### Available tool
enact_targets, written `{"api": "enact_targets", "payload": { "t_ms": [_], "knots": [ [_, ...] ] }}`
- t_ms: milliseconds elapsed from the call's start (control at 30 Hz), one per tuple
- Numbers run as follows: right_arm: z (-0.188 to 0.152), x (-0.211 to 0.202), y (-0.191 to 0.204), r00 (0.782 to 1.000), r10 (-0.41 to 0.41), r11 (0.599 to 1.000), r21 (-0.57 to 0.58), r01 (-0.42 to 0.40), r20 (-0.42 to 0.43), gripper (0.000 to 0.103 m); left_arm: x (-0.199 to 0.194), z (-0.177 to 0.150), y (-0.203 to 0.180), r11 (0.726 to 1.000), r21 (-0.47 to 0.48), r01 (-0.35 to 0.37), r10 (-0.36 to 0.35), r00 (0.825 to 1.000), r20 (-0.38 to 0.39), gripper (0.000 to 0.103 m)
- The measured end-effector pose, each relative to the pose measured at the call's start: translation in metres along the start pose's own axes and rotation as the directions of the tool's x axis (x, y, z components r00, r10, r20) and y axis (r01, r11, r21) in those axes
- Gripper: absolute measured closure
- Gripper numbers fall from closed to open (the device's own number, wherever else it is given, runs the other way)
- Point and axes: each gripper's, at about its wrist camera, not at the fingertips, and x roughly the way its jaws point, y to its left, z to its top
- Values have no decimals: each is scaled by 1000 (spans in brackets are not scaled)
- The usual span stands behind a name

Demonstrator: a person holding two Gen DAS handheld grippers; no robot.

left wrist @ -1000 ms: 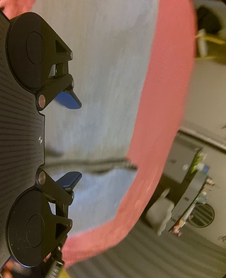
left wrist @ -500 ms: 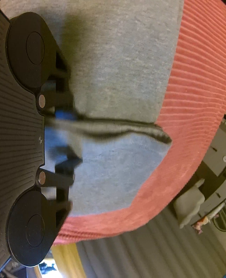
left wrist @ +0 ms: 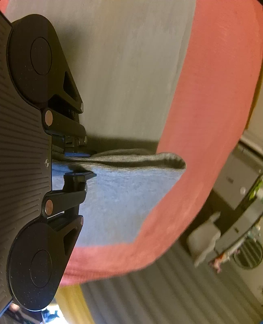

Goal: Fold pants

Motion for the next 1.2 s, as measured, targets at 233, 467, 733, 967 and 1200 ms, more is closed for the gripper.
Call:
{"api": "enact_targets", "payload": {
  "t_ms": [233,467,733,967,1200],
  "knots": [
    [4,12,-7,999,-32,998,60,33,-22,35,-9,-35,28,998,-55,-8,8,1000,5,62],
    [-4,17,5,997,-51,998,-36,49,-63,65,-4,-55,5,998,64,-28,26,999,46,53],
    [1,52,25,988,-151,973,-178,144,-27,66,-16,-75,-9,972,140,-188,171,977,126,57],
    [14,86,42,966,-250,898,-359,254,59,68,-11,-89,-17,947,214,-241,207,964,168,53],
    [55,125,49,956,-286,879,-380,290,67,80,-11,-97,-13,951,242,-195,153,971,182,33]
  ]
}}
